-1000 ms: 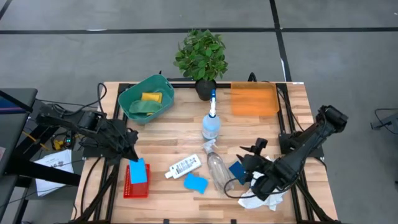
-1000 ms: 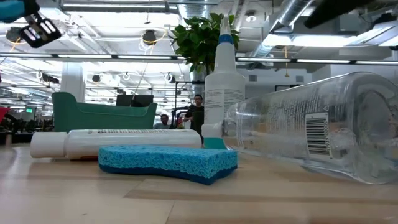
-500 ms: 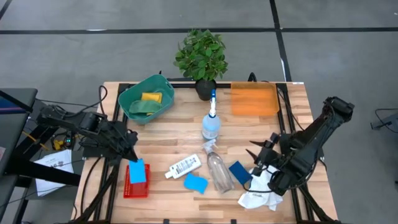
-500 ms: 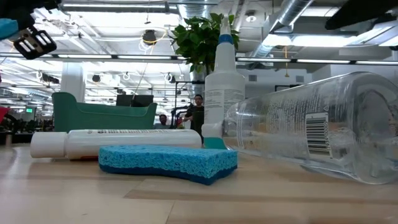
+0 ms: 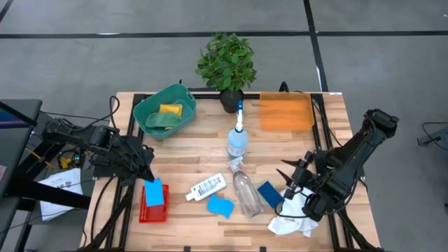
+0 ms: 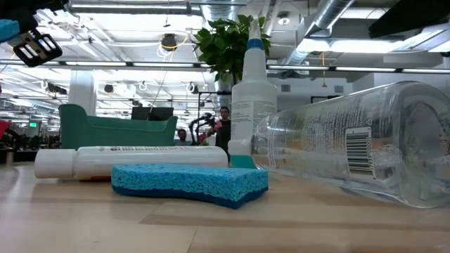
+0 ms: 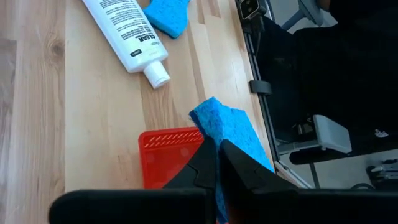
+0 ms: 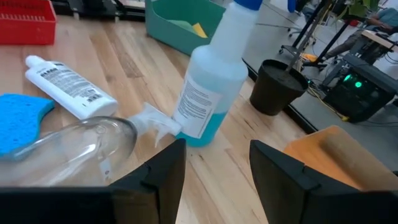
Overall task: Pick & Place Kitchen Items
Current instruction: Put the blue sponge into the red bin
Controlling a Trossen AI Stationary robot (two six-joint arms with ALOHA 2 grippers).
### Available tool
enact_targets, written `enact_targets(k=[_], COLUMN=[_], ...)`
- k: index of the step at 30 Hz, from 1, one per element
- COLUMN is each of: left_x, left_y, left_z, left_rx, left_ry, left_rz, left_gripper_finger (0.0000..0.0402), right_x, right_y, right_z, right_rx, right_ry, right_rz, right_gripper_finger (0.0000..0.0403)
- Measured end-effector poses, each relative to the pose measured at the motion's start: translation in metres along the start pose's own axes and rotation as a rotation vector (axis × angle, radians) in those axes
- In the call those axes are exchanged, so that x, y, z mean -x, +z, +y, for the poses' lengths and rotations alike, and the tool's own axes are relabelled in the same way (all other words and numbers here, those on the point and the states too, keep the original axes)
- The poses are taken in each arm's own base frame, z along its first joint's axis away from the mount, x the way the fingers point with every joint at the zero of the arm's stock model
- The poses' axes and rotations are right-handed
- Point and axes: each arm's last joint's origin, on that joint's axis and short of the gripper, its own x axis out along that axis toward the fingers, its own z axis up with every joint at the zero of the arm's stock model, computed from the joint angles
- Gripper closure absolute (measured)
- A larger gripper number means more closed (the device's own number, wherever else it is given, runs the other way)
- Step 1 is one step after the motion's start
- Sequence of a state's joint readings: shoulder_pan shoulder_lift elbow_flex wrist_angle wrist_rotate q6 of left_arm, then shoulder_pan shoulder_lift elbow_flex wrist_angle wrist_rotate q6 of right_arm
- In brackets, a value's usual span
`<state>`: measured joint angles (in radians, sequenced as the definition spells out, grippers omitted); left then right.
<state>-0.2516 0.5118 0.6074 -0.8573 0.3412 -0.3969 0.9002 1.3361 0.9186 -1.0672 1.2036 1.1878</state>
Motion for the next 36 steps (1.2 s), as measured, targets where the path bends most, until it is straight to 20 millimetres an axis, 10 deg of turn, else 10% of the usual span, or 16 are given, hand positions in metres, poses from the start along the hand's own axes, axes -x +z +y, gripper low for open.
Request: enact_targets(k=[36], left_x=[-0.046], left_y=[-0.046], left_z=[-0.01], left_rx=[-0.058], left_ry=[0.014], left_rz=[0.019], left_gripper_finger=[0.0401], right_x=[0.016], right_y=[-0.004], right_z=[0.006], right_rx=[-0.064], right_ry=[0.075], right_rz=[-0.049], right_gripper_finger=[0.0232])
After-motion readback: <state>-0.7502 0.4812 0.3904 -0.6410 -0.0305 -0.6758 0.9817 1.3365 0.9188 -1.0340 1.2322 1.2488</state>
